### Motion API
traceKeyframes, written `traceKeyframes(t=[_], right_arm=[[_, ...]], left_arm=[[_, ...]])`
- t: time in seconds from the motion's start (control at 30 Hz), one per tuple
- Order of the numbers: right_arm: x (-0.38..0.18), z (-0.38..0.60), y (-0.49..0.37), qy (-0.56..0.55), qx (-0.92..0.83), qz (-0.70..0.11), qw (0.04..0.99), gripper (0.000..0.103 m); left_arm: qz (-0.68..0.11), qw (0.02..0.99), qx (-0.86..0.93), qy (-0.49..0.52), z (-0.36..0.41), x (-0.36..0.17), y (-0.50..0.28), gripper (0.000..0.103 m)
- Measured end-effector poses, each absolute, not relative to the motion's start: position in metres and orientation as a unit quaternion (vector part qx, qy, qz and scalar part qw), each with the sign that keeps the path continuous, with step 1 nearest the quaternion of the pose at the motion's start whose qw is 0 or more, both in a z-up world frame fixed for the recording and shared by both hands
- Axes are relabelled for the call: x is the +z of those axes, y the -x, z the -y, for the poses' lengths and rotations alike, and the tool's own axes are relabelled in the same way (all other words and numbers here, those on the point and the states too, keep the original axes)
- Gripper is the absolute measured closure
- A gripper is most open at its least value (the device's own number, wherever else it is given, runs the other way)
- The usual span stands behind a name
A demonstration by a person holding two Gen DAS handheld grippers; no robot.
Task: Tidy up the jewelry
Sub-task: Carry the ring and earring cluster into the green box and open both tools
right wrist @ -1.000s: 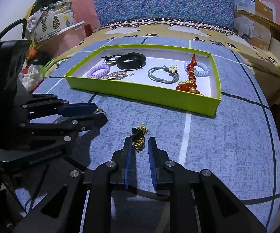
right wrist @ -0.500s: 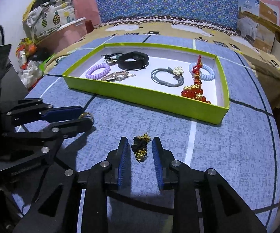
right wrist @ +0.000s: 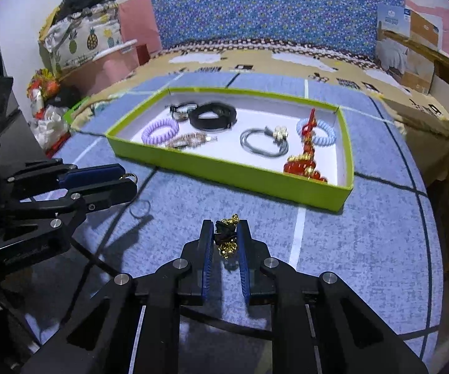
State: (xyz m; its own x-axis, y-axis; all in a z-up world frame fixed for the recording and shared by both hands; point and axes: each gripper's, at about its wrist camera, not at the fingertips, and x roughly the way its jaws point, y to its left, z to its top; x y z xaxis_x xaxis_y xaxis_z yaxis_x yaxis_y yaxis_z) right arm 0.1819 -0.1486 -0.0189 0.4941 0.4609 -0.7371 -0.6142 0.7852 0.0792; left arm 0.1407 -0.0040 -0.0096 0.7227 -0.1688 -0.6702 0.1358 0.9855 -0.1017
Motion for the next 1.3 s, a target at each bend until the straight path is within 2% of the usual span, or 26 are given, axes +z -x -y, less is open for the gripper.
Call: traceKeyframes(t=[0.8, 1.3], right_arm=[[0.013, 0.144, -0.233, 0.078, 0.310, -0.361, 0.876, 0.088], [0.001, 0.119, -0.294, 0.086, 0.303, -0.380, 0.869, 0.088]], left_arm=[[-0.341, 0.939, -0.018, 0.048, -0.066, 0.003, -0.185, 0.080], [-0.367, 0.928, -0.060, 0.027, -0.043, -0.014, -0.208, 0.079]])
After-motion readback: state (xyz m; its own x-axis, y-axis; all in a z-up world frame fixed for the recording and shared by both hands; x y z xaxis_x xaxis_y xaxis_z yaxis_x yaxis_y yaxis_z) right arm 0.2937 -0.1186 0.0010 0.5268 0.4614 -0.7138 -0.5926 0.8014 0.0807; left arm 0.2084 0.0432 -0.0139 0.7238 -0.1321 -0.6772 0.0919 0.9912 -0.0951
